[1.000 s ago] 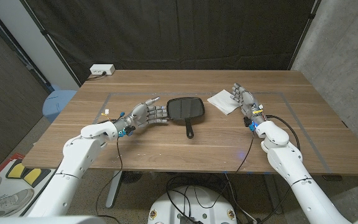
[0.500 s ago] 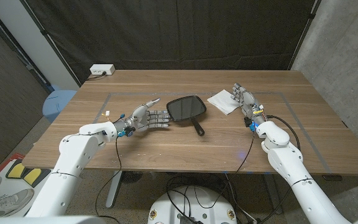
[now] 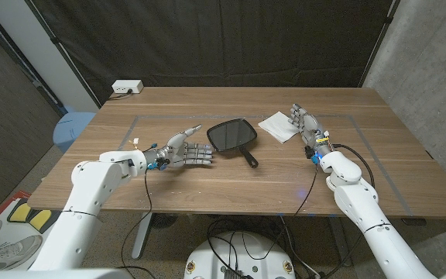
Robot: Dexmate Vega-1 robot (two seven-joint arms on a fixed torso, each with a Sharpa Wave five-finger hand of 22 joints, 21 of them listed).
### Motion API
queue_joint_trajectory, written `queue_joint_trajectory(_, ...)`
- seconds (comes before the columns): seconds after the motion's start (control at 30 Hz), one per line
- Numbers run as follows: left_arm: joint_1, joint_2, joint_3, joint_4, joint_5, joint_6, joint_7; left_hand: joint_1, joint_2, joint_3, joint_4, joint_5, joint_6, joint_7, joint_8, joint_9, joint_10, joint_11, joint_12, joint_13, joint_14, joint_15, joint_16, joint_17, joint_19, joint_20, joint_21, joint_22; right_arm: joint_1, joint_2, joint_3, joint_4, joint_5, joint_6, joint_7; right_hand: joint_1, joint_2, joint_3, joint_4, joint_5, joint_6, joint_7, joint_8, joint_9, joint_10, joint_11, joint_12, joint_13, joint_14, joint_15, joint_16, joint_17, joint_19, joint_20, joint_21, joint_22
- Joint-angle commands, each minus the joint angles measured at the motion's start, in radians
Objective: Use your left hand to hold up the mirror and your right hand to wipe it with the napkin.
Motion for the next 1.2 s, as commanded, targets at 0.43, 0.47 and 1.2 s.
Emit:
queue_joint_trajectory(0.43,-0.176,0.076,0.166,0.171,0.048,0.072,-0.282,0.007,0.013,-0.003,-0.001,-0.003,0.007,0.047,-0.006,-0.001,0.006,0.004,-0.008,0.002,0.009,-0.002,-0.005,0.003,0.012,-0.005,-0.017,0.003,-0.018,-0.002,0.006,-0.02,-0.002,0.008,-0.015,0.011,-0.001,0.002,0.001,0.004,0.006,0.002,0.005,0.006,0.01,-0.001,0.004,0.003,-0.002,-0.02,0.005,0.003,-0.002,-0.068,-0.005,0.004)
queue_joint_trajectory(0.47,-0.182,0.076,0.174,0.179,0.048,0.072,-0.293,0.009,0.014,-0.003,-0.001,-0.004,0.007,0.047,-0.006,-0.001,0.006,0.003,-0.008,0.002,0.009,-0.003,-0.005,0.003,0.012,-0.005,-0.018,0.003,-0.019,-0.001,0.007,-0.02,-0.001,0.008,-0.015,0.011,-0.001,0.002,0.001,0.004,0.006,0.001,0.005,0.006,0.01,-0.001,0.004,0.003,-0.002,-0.02,0.005,0.003,-0.002,-0.068,-0.005,0.004)
queue_joint_trajectory(1.2,-0.2,-0.069,0.22,0.298,0.005,0.023,-0.361,0.099,0.044,0.011,-0.02,-0.014,-0.069,0.043,-0.072,-0.004,-0.062,-0.015,-0.079,0.001,-0.073,-0.008,-0.082,0.003,-0.03,-0.011,-0.086,0.004,-0.03,0.001,0.015,-0.012,0.008,0.025,-0.011,0.01,-0.001,0.001,0.001,0.004,0.008,0.0,0.006,0.006,0.01,-0.001,0.003,0.003,-0.001,-0.021,0.005,0.003,0.0,-0.067,-0.009,0.004)
